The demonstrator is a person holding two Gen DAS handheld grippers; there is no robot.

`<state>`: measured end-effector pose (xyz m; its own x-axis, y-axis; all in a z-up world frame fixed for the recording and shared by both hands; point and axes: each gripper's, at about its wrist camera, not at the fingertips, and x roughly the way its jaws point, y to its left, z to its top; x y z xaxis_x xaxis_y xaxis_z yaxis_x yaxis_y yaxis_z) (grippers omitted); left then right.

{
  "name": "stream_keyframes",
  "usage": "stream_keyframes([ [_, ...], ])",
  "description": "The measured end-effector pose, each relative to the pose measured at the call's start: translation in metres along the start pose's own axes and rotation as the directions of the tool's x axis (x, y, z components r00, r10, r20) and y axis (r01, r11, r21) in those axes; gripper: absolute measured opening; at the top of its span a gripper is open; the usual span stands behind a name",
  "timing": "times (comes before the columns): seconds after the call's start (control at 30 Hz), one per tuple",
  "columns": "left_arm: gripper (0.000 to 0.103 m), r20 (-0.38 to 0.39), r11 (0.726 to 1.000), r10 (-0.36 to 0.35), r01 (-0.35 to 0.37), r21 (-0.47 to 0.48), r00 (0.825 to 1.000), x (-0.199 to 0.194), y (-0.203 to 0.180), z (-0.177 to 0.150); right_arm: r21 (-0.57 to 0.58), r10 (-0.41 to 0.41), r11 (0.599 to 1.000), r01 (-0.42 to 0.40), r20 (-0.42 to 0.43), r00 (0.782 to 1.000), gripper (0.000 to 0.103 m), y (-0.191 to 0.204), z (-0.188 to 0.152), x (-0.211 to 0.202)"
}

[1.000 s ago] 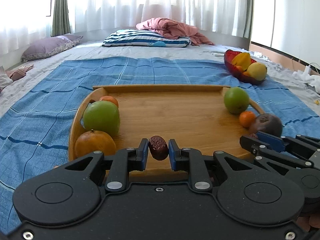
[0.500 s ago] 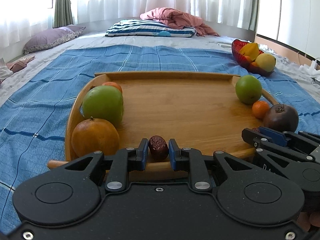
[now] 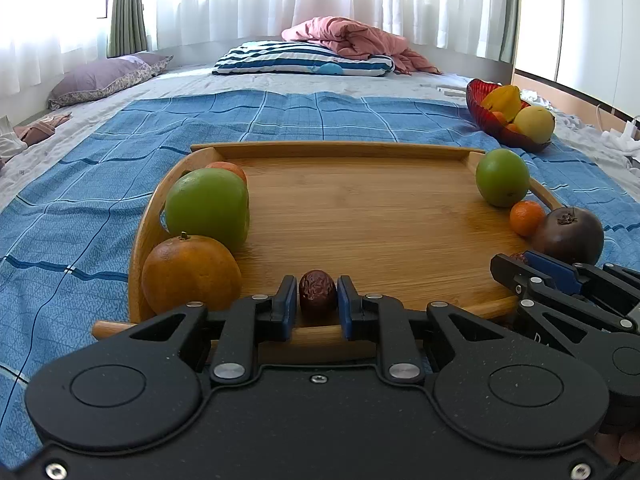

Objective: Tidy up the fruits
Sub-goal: 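Lift and carry both dates over the tray with both grippers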

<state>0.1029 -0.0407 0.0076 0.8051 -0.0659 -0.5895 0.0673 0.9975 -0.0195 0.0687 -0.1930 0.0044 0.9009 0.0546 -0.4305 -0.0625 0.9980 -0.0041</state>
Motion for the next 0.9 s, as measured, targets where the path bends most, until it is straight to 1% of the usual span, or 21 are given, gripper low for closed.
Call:
stream_keyframes([
  [0.6, 0.022, 0.0, 1.0, 0.002, -0.002, 0.0, 1.0, -0.0004, -0.0005, -0.0005, 0.001, 0.0, 1.0, 0.0, 0.001, 1.0, 0.027, 0.0001, -0.0004, 0.0001],
  [0.83, 0.032, 0.0, 1.0, 0.01, -0.01, -0.01, 1.0, -0.0001, 0.0045, 0.0007, 0.005, 0.004, 1.0, -0.004, 0.002, 1.0, 0.027, -0.0002, 0.0008, -0.0003],
  [0.9, 0.037, 0.002, 1.0, 0.01, -0.01, -0.009, 1.0, 0.0001, 0.0055, 0.0009, 0.004, 0.002, 1.0, -0.002, 0.002, 1.0, 0.027, 0.0002, 0.0007, -0.0004],
])
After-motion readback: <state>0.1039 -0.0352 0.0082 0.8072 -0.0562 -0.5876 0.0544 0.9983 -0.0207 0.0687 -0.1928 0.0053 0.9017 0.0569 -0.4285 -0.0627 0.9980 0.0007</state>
